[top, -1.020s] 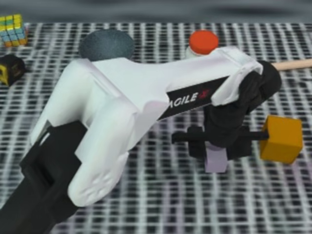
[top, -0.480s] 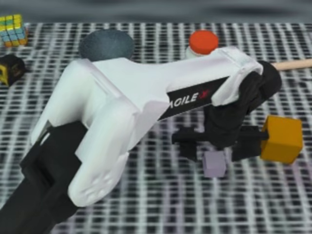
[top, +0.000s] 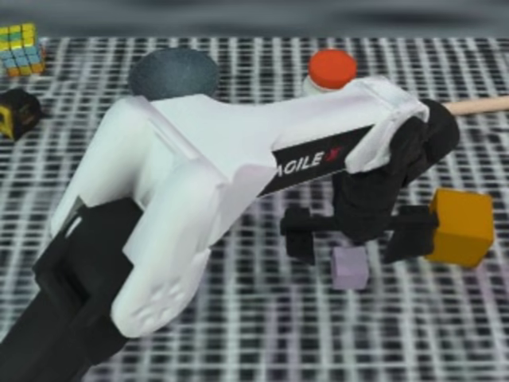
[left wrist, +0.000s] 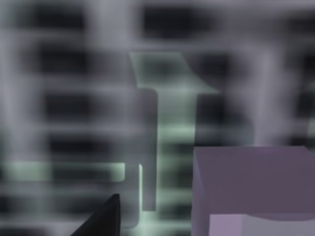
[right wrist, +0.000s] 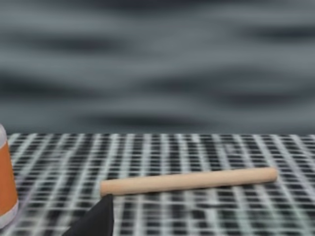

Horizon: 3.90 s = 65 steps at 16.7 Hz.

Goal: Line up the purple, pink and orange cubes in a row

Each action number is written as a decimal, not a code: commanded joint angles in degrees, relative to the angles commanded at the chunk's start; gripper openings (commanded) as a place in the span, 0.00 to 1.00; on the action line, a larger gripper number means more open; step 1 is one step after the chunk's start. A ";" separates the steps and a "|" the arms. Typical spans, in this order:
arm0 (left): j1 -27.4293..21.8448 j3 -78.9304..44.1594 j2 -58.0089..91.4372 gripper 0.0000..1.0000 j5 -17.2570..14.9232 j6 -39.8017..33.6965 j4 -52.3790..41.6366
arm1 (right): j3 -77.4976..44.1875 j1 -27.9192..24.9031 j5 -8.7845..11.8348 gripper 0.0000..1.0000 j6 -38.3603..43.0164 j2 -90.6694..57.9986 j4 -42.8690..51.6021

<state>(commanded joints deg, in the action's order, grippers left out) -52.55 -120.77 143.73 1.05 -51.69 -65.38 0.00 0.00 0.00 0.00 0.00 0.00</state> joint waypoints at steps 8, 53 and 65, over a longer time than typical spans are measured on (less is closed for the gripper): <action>0.74 -11.74 -1.11 1.00 -0.01 -0.36 -13.23 | 0.00 0.00 0.00 1.00 0.00 0.00 0.00; 25.98 21.33 -8.01 1.00 -1.33 87.62 11.68 | 0.00 0.00 0.00 1.00 0.00 0.00 0.00; 25.98 21.41 -7.97 0.40 -1.33 87.62 11.78 | 0.00 0.00 0.00 1.00 0.00 0.00 0.00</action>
<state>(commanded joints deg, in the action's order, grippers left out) -26.57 -99.36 135.76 -0.27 35.94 -53.60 0.00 0.00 0.00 0.00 0.00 0.00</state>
